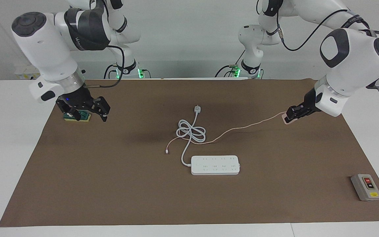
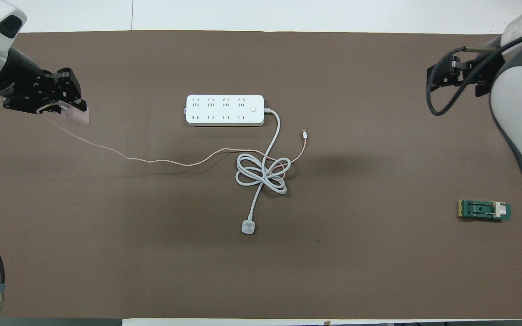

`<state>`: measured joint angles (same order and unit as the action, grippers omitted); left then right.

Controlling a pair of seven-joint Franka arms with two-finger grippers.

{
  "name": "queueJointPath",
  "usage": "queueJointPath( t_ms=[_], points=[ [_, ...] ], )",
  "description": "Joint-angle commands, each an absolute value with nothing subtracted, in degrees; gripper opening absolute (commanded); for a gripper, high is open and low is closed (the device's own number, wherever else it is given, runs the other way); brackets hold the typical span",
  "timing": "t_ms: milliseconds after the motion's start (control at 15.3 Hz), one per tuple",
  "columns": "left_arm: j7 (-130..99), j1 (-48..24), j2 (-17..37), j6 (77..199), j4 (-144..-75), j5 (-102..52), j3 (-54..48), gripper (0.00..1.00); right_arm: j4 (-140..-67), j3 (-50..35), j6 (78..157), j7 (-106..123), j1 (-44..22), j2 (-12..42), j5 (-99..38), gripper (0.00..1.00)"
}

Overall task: Plug charger into power strip
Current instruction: 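Return the right gripper to rest while the left gripper turns the charger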

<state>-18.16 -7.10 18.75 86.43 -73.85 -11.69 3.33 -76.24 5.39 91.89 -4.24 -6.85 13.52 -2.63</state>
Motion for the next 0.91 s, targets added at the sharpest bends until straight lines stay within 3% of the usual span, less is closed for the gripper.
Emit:
queueJointPath(
  t_ms=[0,521,847],
  points=[
    [-22.6,-7.7,18.5,86.3,-73.7,-10.0,3.5,0.00,-82.3,4.5,90.1,1.0,-5.1,5.6,-1.6,1.00],
    [-32.3,-8.1,18.1,86.1,-73.7,-10.0,3.9,0.00,-90.2,2.7,84.1,6.4,-0.4,-4.5,-1.5,1.00],
    [-37.1,-7.3,17.6,91.0,-73.0,-6.5,3.8,0.00,-91.4,1.2,84.8,5.6,0.0,-5.0,1.1,1.00]
  ],
)
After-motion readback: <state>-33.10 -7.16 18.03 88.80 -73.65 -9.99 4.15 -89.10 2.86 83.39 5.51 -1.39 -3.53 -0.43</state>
